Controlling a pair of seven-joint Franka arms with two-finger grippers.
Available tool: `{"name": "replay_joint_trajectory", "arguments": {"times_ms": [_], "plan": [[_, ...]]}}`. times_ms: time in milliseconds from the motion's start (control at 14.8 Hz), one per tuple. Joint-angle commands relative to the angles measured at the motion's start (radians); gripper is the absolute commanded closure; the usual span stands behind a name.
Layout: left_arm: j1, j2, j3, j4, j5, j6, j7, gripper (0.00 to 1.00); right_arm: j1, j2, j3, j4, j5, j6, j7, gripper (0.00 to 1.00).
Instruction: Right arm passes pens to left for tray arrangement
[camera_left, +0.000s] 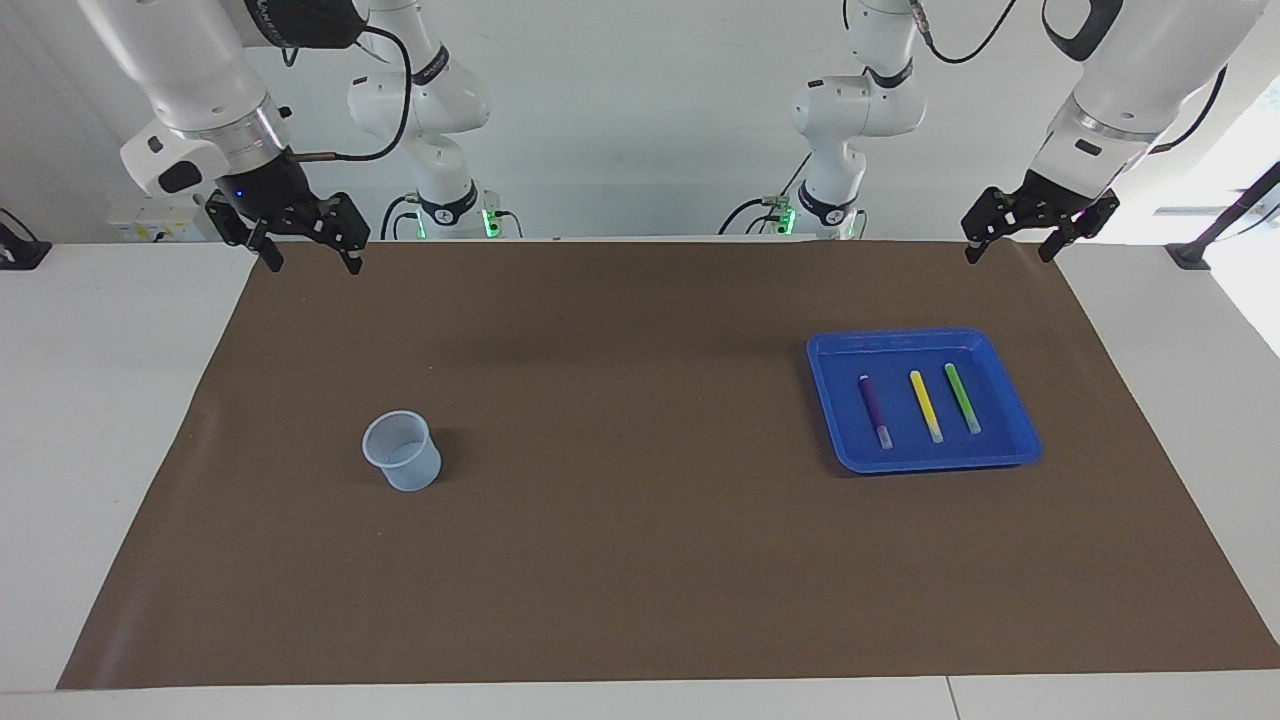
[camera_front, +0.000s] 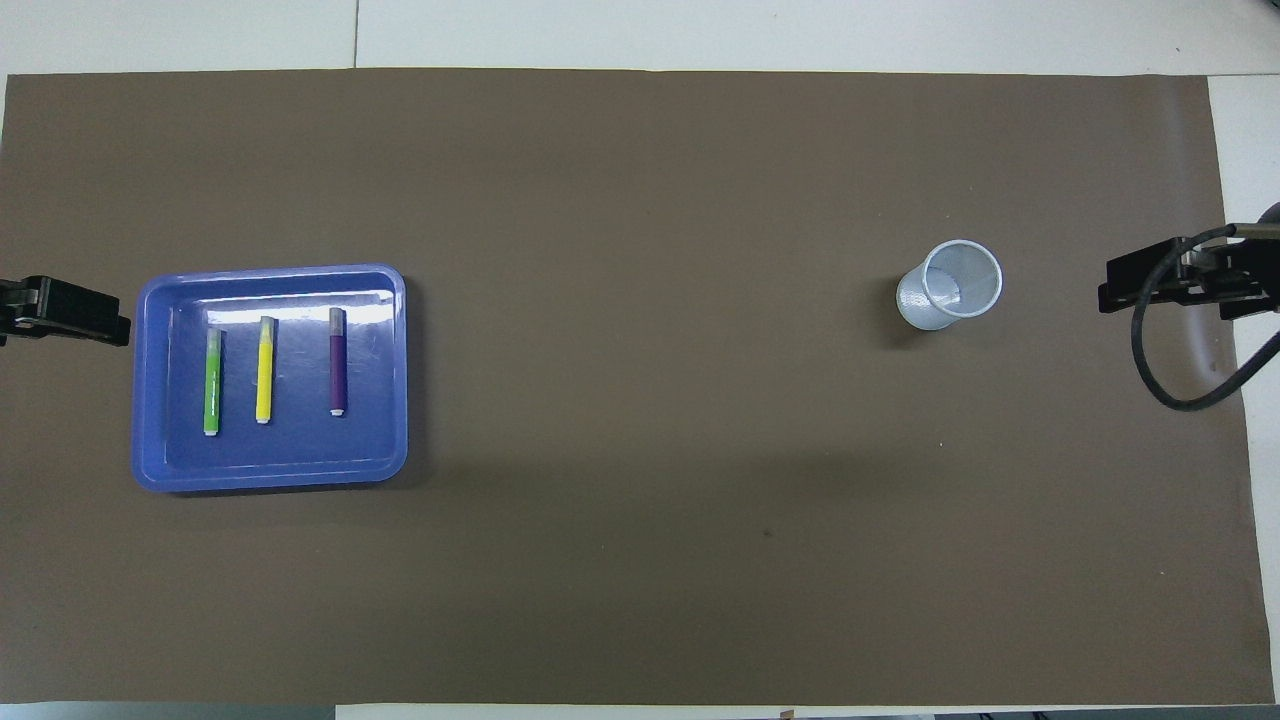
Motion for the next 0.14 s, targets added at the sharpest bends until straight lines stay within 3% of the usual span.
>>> {"name": "replay_joint_trajectory", "arguments": {"times_ms": [0,68], "plan": [[0.007,-0.017,0.006,-0.018,-0.002,0.036,-0.011,0.00,-0.008,0.009,0.000,0.010,0.015,0.009,-0.016,0.00],[0.007,-0.017,0.006,-0.018,-0.002,0.043,-0.011,0.00,-0.010,0.007,0.000,0.007,0.015,0.007,-0.018,0.00]]}}
